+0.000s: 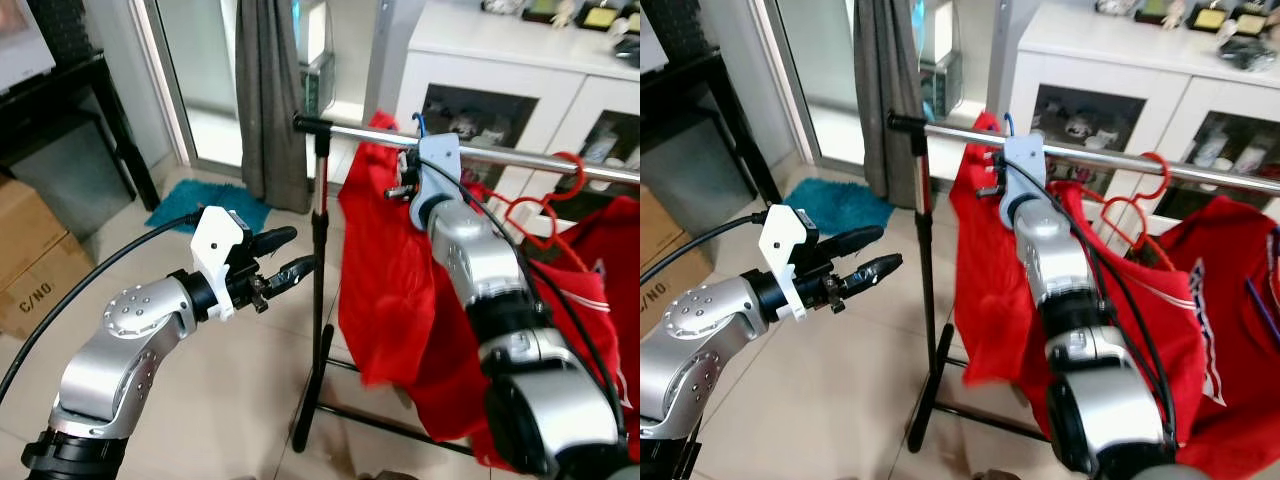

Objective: Hang hanger

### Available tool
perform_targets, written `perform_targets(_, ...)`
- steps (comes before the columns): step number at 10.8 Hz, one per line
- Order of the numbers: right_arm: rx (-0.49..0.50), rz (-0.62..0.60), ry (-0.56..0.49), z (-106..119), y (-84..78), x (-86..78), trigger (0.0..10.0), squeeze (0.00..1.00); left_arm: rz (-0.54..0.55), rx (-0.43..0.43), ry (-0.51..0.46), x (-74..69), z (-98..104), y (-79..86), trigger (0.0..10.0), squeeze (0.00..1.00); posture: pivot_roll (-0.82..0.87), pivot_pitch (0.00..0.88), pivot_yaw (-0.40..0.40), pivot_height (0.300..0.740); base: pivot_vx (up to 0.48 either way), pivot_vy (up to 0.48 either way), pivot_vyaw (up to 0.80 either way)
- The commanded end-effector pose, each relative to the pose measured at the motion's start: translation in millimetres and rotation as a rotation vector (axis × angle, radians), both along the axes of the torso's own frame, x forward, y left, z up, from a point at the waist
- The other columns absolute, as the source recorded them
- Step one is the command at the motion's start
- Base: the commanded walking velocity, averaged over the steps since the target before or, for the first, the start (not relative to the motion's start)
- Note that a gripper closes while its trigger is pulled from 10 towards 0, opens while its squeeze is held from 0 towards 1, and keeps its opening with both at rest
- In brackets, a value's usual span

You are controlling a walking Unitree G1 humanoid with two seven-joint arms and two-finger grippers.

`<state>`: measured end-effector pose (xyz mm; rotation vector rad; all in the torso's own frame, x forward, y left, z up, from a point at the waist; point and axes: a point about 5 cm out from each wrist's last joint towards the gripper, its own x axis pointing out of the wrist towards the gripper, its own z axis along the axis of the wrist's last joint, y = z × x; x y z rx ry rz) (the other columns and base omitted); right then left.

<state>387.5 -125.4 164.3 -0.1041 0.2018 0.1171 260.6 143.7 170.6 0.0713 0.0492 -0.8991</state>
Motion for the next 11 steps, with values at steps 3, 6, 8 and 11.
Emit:
perform_targets(3, -0.051, 0.036, 0.089, -12.8, -7.0, -4.1, 10.0, 0.38, -0.013, 0.019, 0.005, -2.6, -1.2, -0.6, 10.0, 0.00, -0.03, 0.000, -0.017, 0.740, 0.000, 0.000, 0.00)
perform_targets(6, 0.051, 0.044, -0.056, -2.0, -21.1, -25.5, 10.0, 1.00, 0.042, 0.009, 0.014, -4.2, -7.4, 2.3, 10.0, 0.00, -0.05, 0.000, -0.002, 0.740, 0.000, 0.000, 0.00)
perform_targets(8, 0.234, 0.161, -0.210, 14.6, -18.4, -56.1, 10.0, 1.00, 0.216, 0.022, 0.015, 0.9, -17.5, 10.4, 10.0, 0.00, -0.05, 0.000, 0.000, 0.740, 0.000, 0.000, 0.00)
perform_targets(11, 0.264, 0.241, -0.190, 1.9, -11.6, -99.5, 10.0, 0.00, 0.417, 0.003, 0.019, -2.2, -25.6, 14.6, 10.0, 0.00, -0.06, 0.000, -0.014, 0.740, 0.000, 0.000, 0.00)
